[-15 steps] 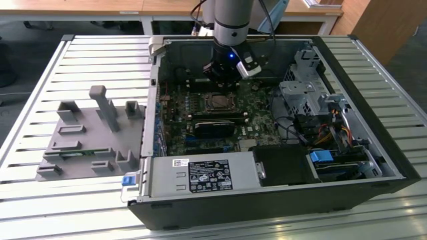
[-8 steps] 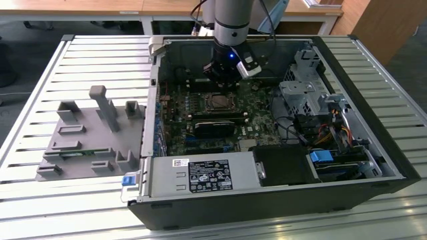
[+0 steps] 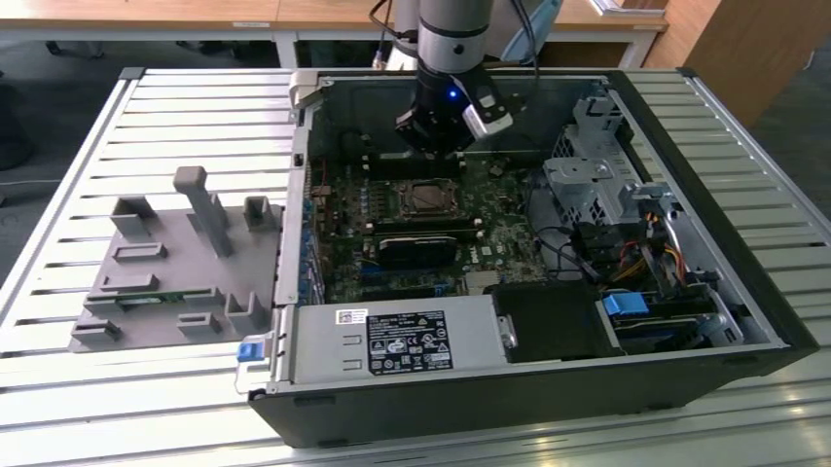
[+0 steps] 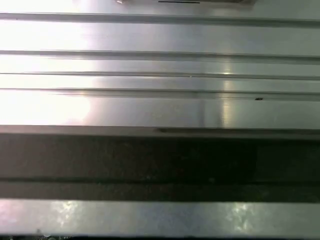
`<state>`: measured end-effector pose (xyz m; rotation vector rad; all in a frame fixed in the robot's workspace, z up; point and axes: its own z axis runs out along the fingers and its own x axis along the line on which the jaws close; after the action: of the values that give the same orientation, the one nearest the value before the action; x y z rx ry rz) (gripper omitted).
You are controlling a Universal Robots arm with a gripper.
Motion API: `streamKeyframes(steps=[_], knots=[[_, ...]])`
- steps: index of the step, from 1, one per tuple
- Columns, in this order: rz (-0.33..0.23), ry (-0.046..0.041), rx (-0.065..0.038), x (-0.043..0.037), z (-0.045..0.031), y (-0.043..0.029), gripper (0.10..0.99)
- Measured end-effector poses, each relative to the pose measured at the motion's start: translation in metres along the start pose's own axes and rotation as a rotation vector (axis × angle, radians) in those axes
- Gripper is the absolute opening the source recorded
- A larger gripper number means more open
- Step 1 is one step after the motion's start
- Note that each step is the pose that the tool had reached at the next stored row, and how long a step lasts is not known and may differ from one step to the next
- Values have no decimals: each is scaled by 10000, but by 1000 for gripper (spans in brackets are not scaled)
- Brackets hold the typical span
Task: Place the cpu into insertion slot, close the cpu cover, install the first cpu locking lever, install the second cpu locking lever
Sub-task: 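Install the first cpu locking lever, then install the second cpu locking lever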
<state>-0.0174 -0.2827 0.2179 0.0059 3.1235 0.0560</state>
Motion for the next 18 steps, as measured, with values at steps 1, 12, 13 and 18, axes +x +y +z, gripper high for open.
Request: streamKeyframes(steps=[1, 12, 13, 18], knots=[[-1, -1, -2, 0, 0, 0, 106], [0, 0, -1, -1, -3, -67, 106], [0, 0, -1, -1, -3, -70, 106], [-1, 0, 0, -1, -3, -84, 106]])
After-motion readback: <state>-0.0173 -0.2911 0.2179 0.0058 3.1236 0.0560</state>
